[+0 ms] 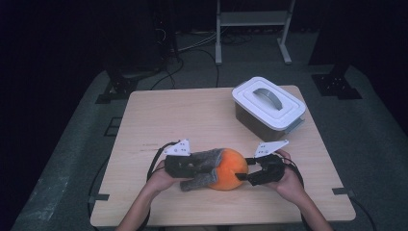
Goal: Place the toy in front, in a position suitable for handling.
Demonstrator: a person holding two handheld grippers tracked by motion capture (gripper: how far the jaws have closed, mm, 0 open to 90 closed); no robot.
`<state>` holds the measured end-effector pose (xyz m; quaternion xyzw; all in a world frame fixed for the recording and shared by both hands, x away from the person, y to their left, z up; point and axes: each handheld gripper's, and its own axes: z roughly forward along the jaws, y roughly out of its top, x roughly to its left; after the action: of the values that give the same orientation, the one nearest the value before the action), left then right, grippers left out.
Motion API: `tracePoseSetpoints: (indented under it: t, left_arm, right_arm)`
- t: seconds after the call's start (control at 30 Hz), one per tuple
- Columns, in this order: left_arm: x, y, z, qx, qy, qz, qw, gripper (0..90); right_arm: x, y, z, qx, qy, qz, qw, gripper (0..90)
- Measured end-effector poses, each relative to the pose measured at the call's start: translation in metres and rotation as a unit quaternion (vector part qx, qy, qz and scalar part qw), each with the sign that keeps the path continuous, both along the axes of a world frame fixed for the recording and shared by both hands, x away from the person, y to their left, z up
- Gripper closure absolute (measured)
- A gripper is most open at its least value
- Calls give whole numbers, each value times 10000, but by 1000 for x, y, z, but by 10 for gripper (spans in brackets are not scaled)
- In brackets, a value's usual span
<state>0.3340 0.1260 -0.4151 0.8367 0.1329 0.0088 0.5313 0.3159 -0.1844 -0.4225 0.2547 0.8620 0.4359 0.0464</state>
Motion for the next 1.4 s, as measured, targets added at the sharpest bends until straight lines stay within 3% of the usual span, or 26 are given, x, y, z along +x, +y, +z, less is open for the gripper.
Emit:
tracePoseSetpoints:
  t: [0.03,0.1,0.2,0.27,0.33,0.57,0.7,0.87,0.97,1.03,1.1,1.3,1.4]
  left_arm:
    - [-2,-1,7,-153,-36,-84,9998,714]
    - [-7,-5,16,-235,-148,-186,9994,714]
    - [-8,-9,15,-36,-191,-191,9996,714]
    - [-6,-7,7,89,-88,-146,9998,716]
    - [-2,-2,-1,4,151,-162,9998,719]
    - [-1,0,-2,77,224,-213,9995,718]
    - [-2,-1,6,27,121,-140,9998,712]
    - [-10,-6,22,-221,-52,-283,9993,713]
    - [-9,-6,20,-53,-48,-274,9996,712]
    - [-7,-5,14,-20,62,-238,9997,715]
    - [-5,-3,10,-49,150,-237,9996,717]
    - [-7,-7,10,17,174,-369,9992,716]
    - [-7,-9,9,-6,188,-387,9991,714]
  right_arm:
    - [-1,1,3,35,-52,10,10000,381]
    - [-6,5,10,118,-189,103,9997,388]
    - [-11,12,13,58,-333,204,9992,388]
    - [-11,13,11,53,-247,190,9995,387]
    - [-9,11,8,133,-173,189,9996,363]
    - [0,5,2,312,57,77,9995,255]
    - [-3,9,2,353,-16,81,9993,366]
    - [-13,21,7,226,-256,257,9991,400]
    - [-18,30,6,66,-339,426,9985,400]
    - [-17,31,4,93,-286,399,9988,380]
    - [-13,28,1,242,-67,300,9992,322]
    - [-4,25,-9,530,319,211,9979,210]
    - [-2,27,-15,633,528,170,9964,253]
